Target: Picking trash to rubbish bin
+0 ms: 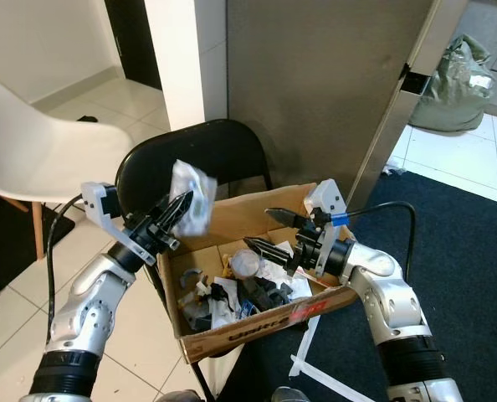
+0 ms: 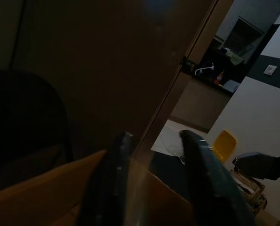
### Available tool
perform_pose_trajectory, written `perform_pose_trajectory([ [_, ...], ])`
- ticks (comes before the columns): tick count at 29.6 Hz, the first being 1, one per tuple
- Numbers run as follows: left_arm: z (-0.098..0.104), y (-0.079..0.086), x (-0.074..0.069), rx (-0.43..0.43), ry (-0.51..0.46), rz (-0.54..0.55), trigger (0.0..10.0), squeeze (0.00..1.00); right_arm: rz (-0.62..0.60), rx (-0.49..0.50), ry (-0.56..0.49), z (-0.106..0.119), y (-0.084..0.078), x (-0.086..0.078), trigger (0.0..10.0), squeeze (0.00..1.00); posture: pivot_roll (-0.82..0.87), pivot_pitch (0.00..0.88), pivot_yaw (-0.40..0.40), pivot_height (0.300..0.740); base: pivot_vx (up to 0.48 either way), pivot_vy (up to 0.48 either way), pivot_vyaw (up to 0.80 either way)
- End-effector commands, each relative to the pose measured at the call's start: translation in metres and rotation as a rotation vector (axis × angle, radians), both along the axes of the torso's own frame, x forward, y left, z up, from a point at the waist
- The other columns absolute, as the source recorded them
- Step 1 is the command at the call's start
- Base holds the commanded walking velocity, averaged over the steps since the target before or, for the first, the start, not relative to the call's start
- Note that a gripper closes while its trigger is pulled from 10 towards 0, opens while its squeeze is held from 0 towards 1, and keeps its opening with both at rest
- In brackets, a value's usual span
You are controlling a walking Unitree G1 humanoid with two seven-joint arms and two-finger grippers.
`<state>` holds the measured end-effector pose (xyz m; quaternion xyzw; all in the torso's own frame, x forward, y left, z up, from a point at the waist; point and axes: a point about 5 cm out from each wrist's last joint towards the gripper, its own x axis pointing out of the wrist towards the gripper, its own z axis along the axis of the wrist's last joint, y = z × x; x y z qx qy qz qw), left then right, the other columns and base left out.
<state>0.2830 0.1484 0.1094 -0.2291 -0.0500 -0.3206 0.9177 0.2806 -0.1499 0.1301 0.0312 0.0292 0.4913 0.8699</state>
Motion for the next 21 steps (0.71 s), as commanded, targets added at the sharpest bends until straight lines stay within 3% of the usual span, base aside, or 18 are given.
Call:
perform_pose_trajectory([
  [1,-0.0002,-0.0023,0.0020,-0.009,0.001,-0.008,10.0,1.00,-0.001,-0.014,-0.001,-0.0006,-0.0015,-0.0015,10.0,0.00,0.00,0.000,-0.022,0.740,0.000,0.000,0.00],
  [12,-0.0006,-0.0015,0.0028,0.003,-0.003,0.018,10.0,1.00,0.001,-0.017,0.000,-0.0008,-0.0023,-0.0017,10.0,0.00,0.00,0.000,-0.028,0.740,0.000,0.000,0.00],
  [13,-0.0004,-0.0016,0.0028,0.006,-0.006,0.021,10.0,0.02,0.001,-0.017,0.000,-0.0009,-0.0024,-0.0016,10.0,0.00,0.00,0.000,-0.028,0.740,0.000,0.000,0.00],
  [21,0.0001,-0.0022,-0.0014,-0.023,-0.009,0.003,10.0,0.00,0.001,-0.018,0.003,-0.0019,-0.0025,-0.0012,10.0,0.00,0.00,0.000,-0.030,0.740,0.000,0.000,0.00],
])
